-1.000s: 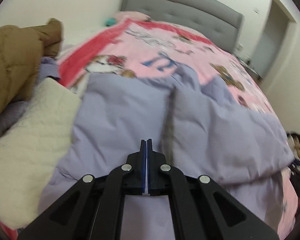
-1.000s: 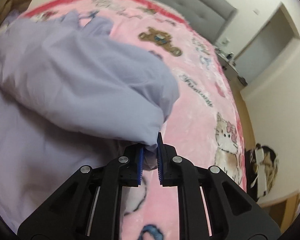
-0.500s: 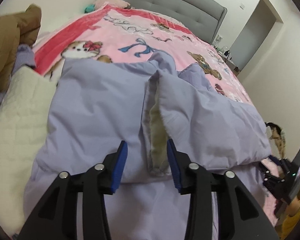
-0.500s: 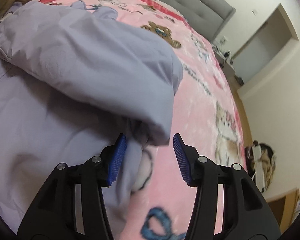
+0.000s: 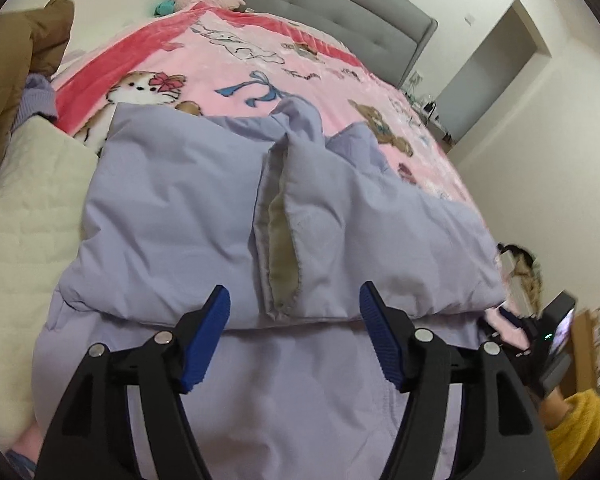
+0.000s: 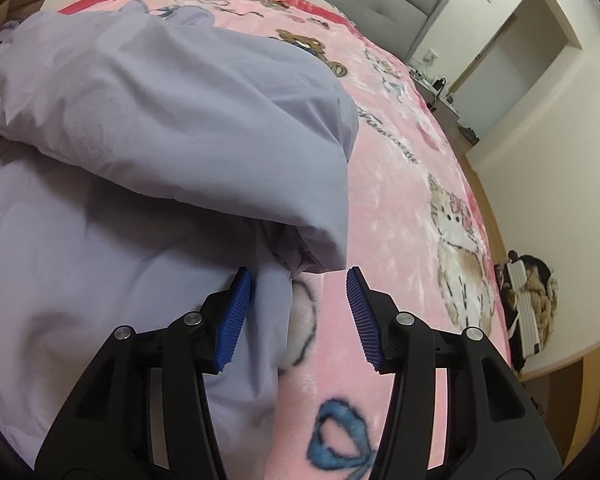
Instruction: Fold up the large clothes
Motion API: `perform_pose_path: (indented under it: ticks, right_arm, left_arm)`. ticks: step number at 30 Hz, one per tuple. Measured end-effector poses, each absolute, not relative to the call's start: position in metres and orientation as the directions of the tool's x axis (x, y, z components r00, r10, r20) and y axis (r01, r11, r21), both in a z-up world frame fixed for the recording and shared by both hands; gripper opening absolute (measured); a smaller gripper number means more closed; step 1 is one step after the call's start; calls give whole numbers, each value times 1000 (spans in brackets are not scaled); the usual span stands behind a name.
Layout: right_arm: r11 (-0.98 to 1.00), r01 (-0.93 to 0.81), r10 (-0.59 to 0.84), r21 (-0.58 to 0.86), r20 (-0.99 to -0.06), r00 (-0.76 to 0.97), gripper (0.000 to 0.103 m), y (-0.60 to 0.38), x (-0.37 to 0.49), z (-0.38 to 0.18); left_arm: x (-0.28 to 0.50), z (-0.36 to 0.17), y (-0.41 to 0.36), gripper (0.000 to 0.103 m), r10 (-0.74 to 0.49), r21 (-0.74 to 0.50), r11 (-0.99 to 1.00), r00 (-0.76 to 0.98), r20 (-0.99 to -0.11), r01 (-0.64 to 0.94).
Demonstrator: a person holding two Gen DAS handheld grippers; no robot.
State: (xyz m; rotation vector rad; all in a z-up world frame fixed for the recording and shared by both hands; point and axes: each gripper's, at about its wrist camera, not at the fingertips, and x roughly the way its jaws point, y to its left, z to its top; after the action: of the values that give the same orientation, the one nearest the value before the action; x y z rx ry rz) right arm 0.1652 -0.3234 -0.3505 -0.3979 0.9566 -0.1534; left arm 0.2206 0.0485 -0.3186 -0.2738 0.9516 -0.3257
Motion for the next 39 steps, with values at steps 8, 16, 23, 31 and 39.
perform_pose_path:
  ticks: [8, 16, 23, 31, 39]
  right_arm:
    - [910, -29, -321, -413, -748, 580, 47, -323, 162, -348]
    - [967, 34, -224, -252, -780, 584, 48, -338, 161, -343]
    - [972, 13, -195, -234, -779, 596, 54, -336, 181, -343]
    - [977, 14, -159, -211, -689, 708, 13, -325, 187, -316]
    - [894, -197, -207, -402, -762, 613, 10, -290, 199, -348]
  left_arm:
    - [260, -342, 29, 67, -404, -362, 914, 473, -783, 181]
    - [267, -328, 27, 6, -345, -341, 933, 544, -765, 113]
    - [269, -284, 43, 4, -334, -389, 919, 659, -674, 68]
    - [265, -261, 55, 4, -301, -398, 916, 734, -609, 45]
    - [261, -294, 78, 4, -189, -269, 963, 663, -724, -19]
